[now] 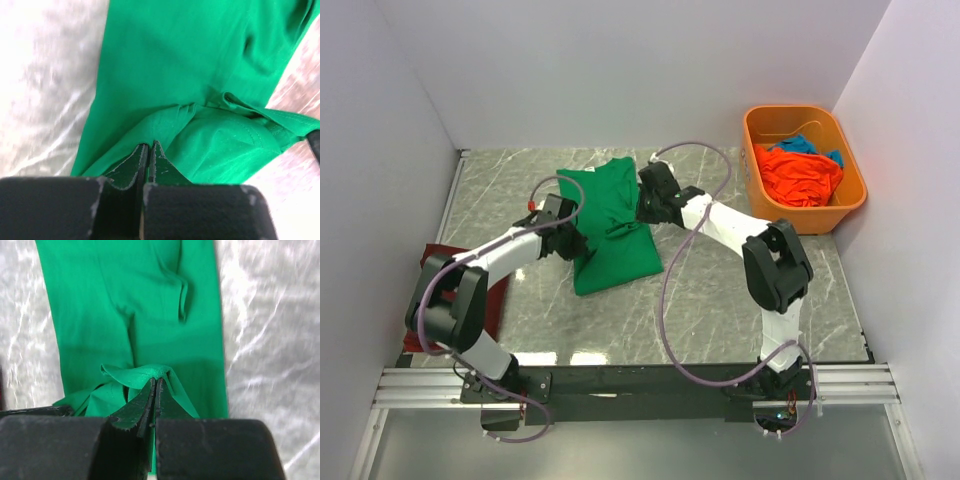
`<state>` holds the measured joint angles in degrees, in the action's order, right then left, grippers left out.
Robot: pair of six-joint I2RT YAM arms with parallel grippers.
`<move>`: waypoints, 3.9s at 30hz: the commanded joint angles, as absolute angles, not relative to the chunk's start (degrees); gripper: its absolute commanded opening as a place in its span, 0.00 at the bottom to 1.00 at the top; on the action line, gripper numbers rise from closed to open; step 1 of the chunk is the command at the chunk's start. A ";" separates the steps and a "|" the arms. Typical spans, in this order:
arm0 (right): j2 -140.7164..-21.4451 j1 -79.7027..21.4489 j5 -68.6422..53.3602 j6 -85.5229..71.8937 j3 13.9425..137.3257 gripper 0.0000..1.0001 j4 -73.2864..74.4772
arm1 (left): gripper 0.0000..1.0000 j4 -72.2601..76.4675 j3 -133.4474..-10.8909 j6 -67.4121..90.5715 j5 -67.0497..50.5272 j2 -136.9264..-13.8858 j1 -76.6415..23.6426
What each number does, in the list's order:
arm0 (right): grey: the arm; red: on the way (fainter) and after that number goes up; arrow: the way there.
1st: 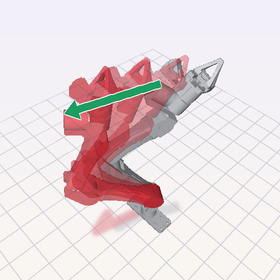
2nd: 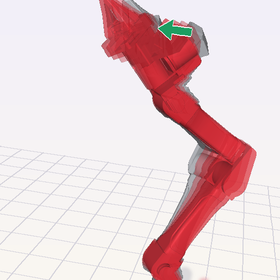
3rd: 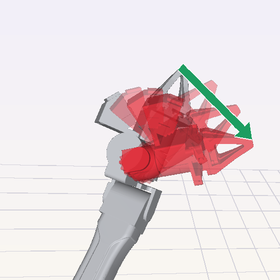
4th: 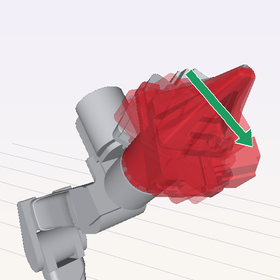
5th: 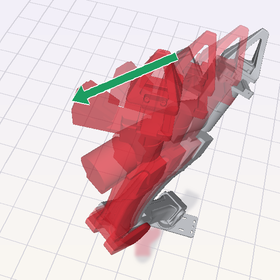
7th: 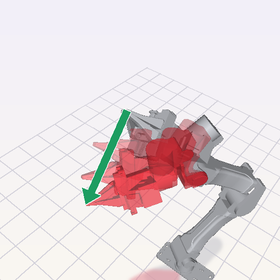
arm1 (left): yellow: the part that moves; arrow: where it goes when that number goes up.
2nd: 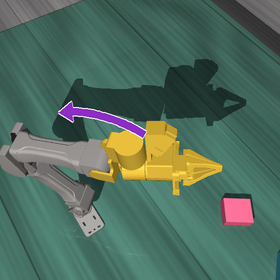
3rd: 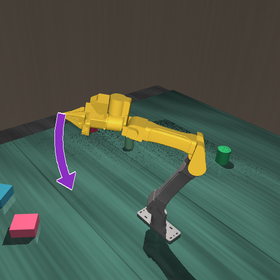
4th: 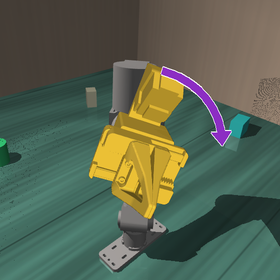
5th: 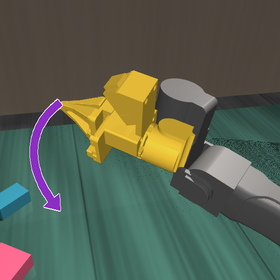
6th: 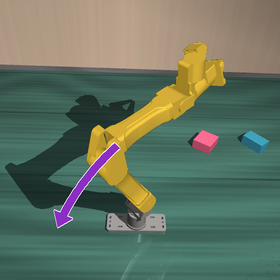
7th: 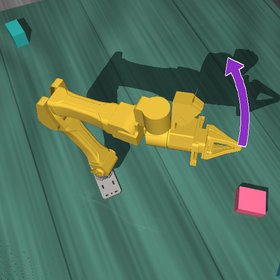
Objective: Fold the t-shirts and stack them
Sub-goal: Fold the tshirt
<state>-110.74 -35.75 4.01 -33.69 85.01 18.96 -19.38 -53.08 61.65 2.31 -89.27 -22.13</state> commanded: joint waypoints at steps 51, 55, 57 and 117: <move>-123.57 -27.16 -3.08 -30.94 101.51 0.05 22.06 | 0.01 -9.68 -62.75 60.56 -5.45 -100.28 -8.62; -123.84 -26.19 -4.48 -30.94 102.13 0.08 21.27 | 0.01 -8.61 -63.45 60.21 -6.68 -101.16 -7.74; -124.27 -26.02 -5.01 -30.41 103.35 0.14 21.71 | 0.10 -8.18 -63.89 59.77 -7.38 -101.86 -7.56; -110.84 -36.47 0.18 -32.69 66.02 0.44 13.28 | 0.01 -2.20 -46.16 64.68 -2.82 -99.68 -24.68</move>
